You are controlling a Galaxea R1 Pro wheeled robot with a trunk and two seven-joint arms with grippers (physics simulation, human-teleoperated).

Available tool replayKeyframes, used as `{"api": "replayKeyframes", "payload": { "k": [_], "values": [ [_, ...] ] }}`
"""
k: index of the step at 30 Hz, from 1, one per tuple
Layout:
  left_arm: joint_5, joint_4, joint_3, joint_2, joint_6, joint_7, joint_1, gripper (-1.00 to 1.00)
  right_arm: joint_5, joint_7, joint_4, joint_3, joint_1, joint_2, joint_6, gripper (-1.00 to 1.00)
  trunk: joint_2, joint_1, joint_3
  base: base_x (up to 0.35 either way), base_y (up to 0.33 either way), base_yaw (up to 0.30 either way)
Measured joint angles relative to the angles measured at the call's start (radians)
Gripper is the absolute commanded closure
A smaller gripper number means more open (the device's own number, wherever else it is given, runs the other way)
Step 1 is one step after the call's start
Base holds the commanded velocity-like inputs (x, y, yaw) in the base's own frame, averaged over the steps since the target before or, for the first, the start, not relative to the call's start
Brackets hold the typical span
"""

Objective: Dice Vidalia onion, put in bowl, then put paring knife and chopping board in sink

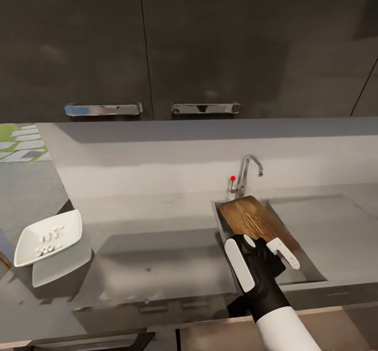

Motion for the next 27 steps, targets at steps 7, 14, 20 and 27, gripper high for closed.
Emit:
{"api": "replayKeyframes", "payload": {
  "k": [7, 14, 20, 27],
  "values": [
    [0.000, 0.000, 0.000, 0.000, 0.000, 0.000, 0.000, -1.00, -0.043, 0.002, 0.000, -0.001, 0.000, 0.000, 0.000, 1.00, 0.000, 0.000, -0.011, 0.056, 0.000, 0.000],
    [0.000, 0.000, 0.000, 0.000, 0.000, 0.000, 0.000, -1.00, -0.046, 0.004, 0.000, -0.002, 0.000, 0.000, 0.000, 1.00, 0.000, 0.000, -0.022, 0.003, 0.000, 0.000],
    [0.000, 0.000, 0.000, 0.000, 0.000, 0.000, 0.000, -1.00, -0.045, 0.006, 0.000, -0.030, 0.000, 0.000, -0.001, 1.00, 0.000, 0.000, -0.032, 0.000, 0.000, 0.000],
    [0.000, 0.000, 0.000, 0.000, 0.000, 0.000, 0.000, -1.00, -0.048, 0.008, 0.000, -0.089, 0.000, 0.000, 0.001, 1.00, 0.000, 0.000, -0.042, 0.000, 0.000, -0.127]
  ]
}}
